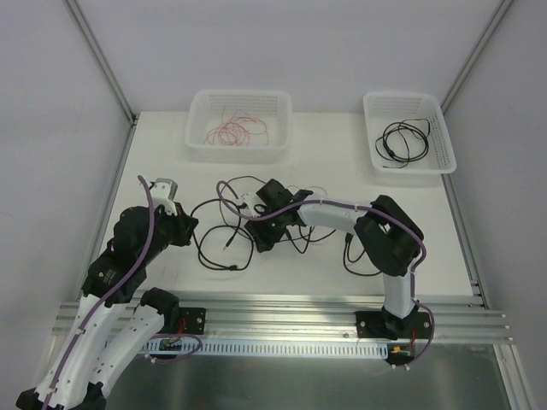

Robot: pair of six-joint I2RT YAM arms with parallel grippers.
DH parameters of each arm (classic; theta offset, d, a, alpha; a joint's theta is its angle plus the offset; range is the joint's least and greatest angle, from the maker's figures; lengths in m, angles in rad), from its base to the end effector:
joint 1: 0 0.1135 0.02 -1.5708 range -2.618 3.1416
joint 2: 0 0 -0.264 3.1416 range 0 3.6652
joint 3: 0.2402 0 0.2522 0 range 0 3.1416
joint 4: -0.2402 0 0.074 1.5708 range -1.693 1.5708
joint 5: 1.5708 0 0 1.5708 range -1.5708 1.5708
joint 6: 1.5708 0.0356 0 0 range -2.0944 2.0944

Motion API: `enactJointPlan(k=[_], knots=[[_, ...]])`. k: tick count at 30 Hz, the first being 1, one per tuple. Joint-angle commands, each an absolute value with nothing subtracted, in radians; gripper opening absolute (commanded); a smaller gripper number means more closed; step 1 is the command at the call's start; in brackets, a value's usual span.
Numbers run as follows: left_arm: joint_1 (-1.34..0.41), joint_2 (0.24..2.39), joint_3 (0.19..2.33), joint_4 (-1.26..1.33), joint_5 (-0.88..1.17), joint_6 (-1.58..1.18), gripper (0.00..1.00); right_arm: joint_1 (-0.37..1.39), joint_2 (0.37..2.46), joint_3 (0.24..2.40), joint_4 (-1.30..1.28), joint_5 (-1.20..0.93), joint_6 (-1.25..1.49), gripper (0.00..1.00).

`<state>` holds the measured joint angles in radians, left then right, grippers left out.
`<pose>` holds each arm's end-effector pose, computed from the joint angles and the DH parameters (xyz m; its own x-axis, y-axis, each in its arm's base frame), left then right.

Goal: Untangle the cables

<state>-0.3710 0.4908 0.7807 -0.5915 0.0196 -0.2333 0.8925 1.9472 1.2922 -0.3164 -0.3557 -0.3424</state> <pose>0.1017 -0.0403 0.3329 -0.3572 -0.1091 -0.9277 0.3056 0.9248 -0.2264 0.2466 0.3258 0.1687 -0.2016 -0.7517 -0.6279 -0.9776 0.1941 0.0814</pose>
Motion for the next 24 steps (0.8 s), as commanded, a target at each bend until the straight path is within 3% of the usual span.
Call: enactJointPlan(k=[1, 4, 15, 24], knots=[[-0.364, 0.491, 0.782, -0.578, 0.008, -0.265, 0.01, 0.933, 1.962, 1.286, -0.307, -0.351, -0.38, 0.48], [-0.364, 0.485, 0.779, -0.587, 0.006, -0.276, 0.01, 0.951, 1.957, 1.284, -0.314, -0.328, -0.38, 0.4], [-0.364, 0.457, 0.79, -0.634, -0.025, -0.281, 0.01, 0.973, 1.894, 1.267, -0.317, 0.055, -0.362, 0.5], [-0.362, 0.456, 0.785, -0.644, -0.044, -0.287, 0.01, 0.994, 1.933, 1.308, -0.409, -0.138, -0.422, 0.48]])
